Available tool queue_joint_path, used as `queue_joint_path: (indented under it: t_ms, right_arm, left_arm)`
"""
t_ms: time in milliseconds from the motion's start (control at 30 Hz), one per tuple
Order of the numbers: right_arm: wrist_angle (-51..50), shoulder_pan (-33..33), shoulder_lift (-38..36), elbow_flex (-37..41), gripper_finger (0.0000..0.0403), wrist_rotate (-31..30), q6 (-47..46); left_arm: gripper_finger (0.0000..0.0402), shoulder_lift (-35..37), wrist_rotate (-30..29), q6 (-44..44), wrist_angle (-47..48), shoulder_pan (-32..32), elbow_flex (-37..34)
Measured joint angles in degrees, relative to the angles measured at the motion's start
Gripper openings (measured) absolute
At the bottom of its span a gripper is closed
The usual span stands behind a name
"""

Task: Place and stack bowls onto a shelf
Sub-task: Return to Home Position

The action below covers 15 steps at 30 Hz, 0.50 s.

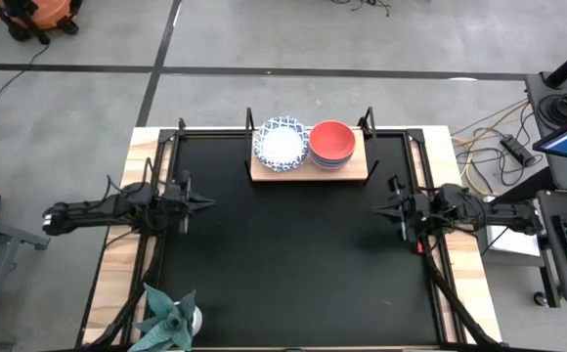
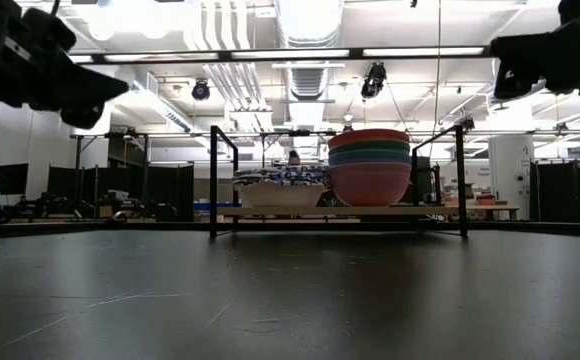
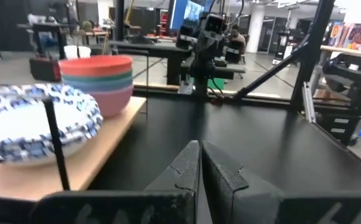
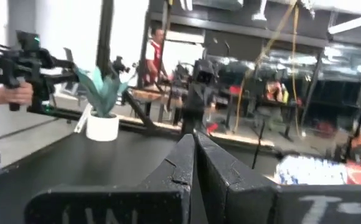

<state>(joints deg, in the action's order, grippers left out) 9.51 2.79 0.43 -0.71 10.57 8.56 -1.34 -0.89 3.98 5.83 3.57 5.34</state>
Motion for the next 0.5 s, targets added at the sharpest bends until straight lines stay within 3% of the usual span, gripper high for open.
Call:
queue_joint_path:
  t_ms: [167, 300, 500]
  right_arm:
    - [-1.60, -0.02, -0.04, 0.00, 0.0009, 0.48, 0.06]
    - [-2.40, -0.02, 0.44, 0.00, 0.0009, 3.53, -1.09]
    - [-2.51, 0.00, 0.46, 0.00, 0.0009, -1.59, -0.21]
  left_arm:
    - [0.0000, 0.36, 2.24, 1.32, -7.12, -0.06, -4.73]
    - [0.0000, -0.50, 3.21, 0.36, -7.65, -0.15, -4.63]
    - [0.0000, -0.58, -12.12, 2.31, -8.03, -0.09, -4.39]
